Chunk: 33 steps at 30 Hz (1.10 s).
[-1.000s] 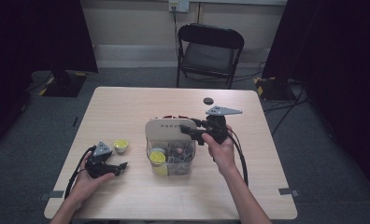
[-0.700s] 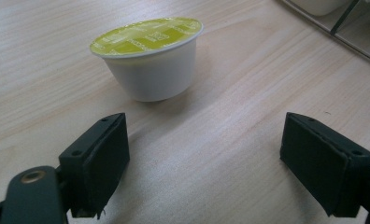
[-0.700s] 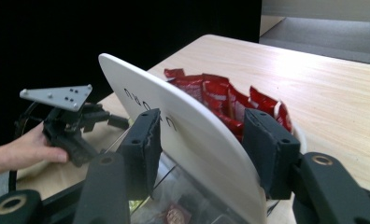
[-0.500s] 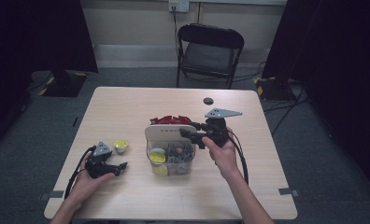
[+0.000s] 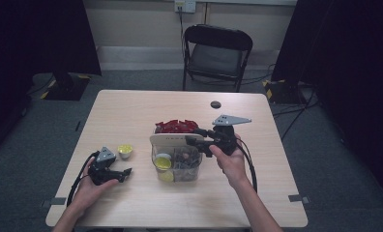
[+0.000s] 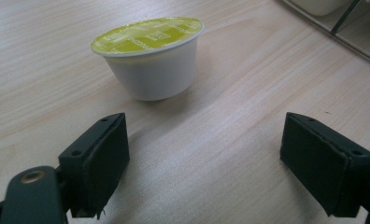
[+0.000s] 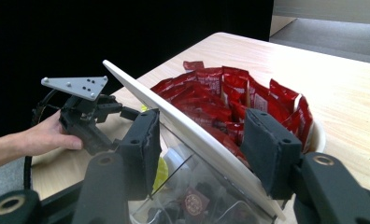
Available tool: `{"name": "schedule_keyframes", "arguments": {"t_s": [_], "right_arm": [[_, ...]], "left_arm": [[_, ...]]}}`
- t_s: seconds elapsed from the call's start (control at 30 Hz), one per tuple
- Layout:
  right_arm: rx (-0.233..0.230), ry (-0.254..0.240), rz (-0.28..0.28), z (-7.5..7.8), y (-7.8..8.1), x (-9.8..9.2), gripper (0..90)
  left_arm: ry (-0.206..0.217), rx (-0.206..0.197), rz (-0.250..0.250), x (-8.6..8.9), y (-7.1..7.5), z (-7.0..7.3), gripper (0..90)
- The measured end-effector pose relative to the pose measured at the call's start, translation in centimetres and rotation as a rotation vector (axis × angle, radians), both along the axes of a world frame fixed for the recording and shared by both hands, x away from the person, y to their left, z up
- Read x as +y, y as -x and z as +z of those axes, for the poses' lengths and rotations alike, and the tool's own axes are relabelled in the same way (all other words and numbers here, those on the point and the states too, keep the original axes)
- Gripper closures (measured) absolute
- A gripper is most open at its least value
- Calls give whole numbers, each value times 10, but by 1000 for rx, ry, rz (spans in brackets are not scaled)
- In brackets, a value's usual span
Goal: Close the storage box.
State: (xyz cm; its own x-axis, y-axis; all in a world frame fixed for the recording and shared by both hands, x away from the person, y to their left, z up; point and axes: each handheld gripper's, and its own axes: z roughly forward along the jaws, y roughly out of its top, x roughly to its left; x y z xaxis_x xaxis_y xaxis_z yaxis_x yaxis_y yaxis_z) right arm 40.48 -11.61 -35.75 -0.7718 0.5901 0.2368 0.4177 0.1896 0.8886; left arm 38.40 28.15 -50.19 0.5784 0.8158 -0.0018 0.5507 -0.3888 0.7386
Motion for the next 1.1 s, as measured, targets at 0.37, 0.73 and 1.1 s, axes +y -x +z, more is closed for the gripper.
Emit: {"name": "schedule_keyframes", "arguments": {"t_s": [0.37, 0.73, 1.1], "right_arm": [[-6, 18, -22, -3, 10, -2, 406], [13, 8, -6, -6, 14, -6, 395], [27, 9, -1, -12, 17, -8, 353]], "left_arm": [[2, 1, 1, 0, 0, 0, 150], [0, 1, 0, 0, 0, 0, 149], [-1, 2, -1, 0, 0, 0, 148]]}}
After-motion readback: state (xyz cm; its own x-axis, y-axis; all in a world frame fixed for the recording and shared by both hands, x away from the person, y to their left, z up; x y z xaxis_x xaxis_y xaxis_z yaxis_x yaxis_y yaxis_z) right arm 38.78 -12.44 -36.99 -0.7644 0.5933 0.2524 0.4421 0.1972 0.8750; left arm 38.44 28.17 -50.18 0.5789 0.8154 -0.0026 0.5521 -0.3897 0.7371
